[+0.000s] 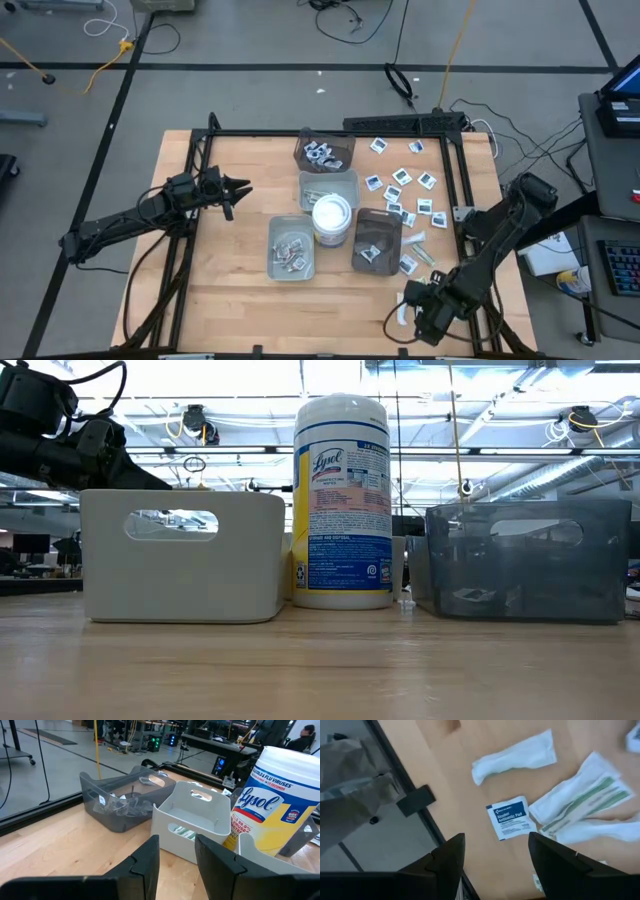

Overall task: Pick & Place First Aid Supplies
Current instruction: Put the alcohol pad into the top transparent black bin

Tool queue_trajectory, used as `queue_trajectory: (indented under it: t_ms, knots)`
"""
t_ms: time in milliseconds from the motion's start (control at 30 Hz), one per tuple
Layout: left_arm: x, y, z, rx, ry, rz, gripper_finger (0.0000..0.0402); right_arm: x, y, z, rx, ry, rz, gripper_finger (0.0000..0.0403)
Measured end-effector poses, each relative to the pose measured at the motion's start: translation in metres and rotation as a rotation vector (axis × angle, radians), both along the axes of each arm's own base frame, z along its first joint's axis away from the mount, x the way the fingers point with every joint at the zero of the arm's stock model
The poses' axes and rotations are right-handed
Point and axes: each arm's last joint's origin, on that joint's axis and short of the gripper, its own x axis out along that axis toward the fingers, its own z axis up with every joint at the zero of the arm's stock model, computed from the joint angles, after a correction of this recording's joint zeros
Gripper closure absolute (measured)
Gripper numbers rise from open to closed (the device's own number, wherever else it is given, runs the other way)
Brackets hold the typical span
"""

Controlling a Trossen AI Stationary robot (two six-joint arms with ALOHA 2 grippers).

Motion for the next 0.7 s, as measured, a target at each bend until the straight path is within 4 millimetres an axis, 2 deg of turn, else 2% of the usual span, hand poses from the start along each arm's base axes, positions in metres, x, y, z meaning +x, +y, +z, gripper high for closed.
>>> queue_trajectory:
  t_ms: [233, 400, 567, 700]
  knots:
    - [0.000, 0.000, 0.000, 0.000, 0.000, 0.000, 0.0273, -0.008, 0.008, -0.044, -0.004, 0.030, -0.046, 0.0190]
    - [0.000, 0.000, 0.000, 0.000, 0.000, 0.000, 0.0273, -0.011, 0.020, -0.071, -0.032, 0.081, -0.003, 0.0190]
    - [0.000, 0.000, 0.000, 0.000, 0.000, 0.000, 0.0273, -0.015, 0.028, -0.091, -0.093, 0.120, 0.030, 0.0190]
    - [0.000, 0.000, 0.000, 0.000, 0.000, 0.000, 0.0273, -0.014, 0.030, -0.099, -0.106, 0.127, 0.042, 0.0191]
